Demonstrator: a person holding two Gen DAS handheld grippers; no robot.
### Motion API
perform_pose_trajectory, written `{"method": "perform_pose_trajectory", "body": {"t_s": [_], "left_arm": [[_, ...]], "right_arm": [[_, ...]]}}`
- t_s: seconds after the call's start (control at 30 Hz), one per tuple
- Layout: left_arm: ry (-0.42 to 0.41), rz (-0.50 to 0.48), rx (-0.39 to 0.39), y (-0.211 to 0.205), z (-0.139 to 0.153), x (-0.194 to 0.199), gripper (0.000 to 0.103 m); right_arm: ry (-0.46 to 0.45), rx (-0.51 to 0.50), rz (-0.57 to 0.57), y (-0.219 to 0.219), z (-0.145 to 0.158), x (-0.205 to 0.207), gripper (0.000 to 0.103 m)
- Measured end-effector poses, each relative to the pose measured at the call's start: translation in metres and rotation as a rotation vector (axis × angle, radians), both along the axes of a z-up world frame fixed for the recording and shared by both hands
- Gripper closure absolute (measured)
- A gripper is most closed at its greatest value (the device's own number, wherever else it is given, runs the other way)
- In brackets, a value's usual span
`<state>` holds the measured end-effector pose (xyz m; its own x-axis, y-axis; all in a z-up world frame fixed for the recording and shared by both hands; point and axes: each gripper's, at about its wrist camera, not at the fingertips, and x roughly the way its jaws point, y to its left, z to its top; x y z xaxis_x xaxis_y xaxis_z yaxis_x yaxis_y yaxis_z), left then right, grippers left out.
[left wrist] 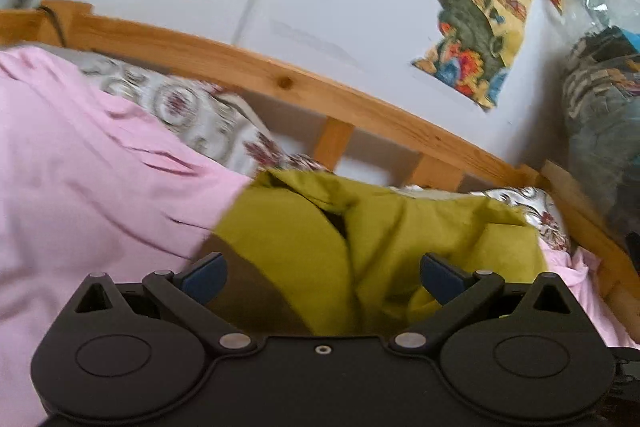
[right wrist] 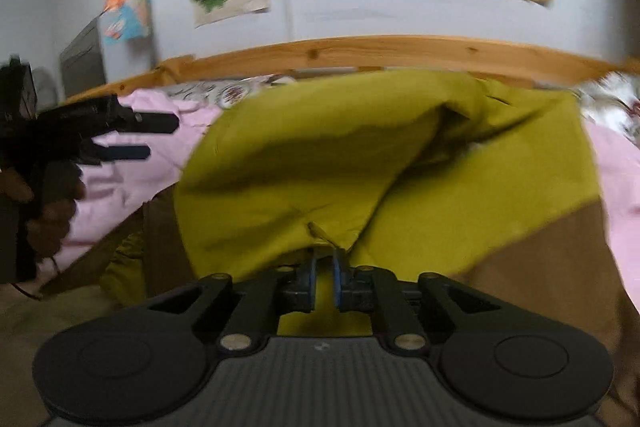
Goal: Fold large clothes
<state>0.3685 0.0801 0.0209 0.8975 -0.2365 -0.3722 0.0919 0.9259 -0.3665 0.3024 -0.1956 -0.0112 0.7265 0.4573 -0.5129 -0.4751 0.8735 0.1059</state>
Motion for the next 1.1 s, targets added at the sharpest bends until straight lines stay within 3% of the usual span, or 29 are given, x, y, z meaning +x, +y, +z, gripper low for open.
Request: {"method": "perform_pose_trajectory", "body": {"t_s": [0.03,0.07,0.27,0.4,0.47,0.57,0.7,0.8,0.9,1.0,1.1], "left_arm": [[0.005,-0.025,-0.007,-0.006,-0.002,0.005,0.001],[0.012,-0.051,-0.007,-0.013,-0.004,0.011,0.001],[0.086,-0.225,0.058,-0.067,-0.026,0.030,0.001],[0.147,-0.273,0.174,-0.099,-0.041,0.035,0.001],[0.158,-0.297,0.214,-0.109,-0.047,0.036,0.001],[0.193,-0.298,0.301,-0.119,-0.055,0.037,0.001],[0.206,-0.277,0.305,-0.113,-0.058,0.035,0.001],[0.244,-0.272,0.307,-0.105,-0.062,0.038,0.001],[0.196,-0.256,0.255,-0.090,-0.053,0.030,0.001],[0.102,-0.210,0.235,-0.074,-0.040,0.024,0.001],[0.101,-0.153,0.253,-0.069,-0.038,0.032,0.001]], "right_arm": [[0.002,0.012,-0.026,-0.008,0.004,-0.003,0.061],[-0.008,0.021,-0.050,-0.014,0.009,-0.006,0.049],[-0.086,0.094,-0.217,-0.049,0.047,0.006,0.019],[-0.053,0.254,-0.295,-0.066,0.058,0.042,0.014],[-0.078,0.227,-0.282,-0.059,0.059,0.060,0.011],[-0.131,0.043,-0.229,-0.034,0.047,0.083,0.010],[-0.168,-0.303,-0.234,-0.002,0.000,0.106,0.010],[-0.139,-0.432,-0.252,0.002,-0.041,0.118,0.010],[-0.145,-0.405,-0.248,-0.005,-0.056,0.118,0.010],[-0.198,-0.339,-0.287,-0.009,-0.037,0.104,0.010],[-0.269,-0.282,-0.240,-0.009,-0.014,0.079,0.009]]}}
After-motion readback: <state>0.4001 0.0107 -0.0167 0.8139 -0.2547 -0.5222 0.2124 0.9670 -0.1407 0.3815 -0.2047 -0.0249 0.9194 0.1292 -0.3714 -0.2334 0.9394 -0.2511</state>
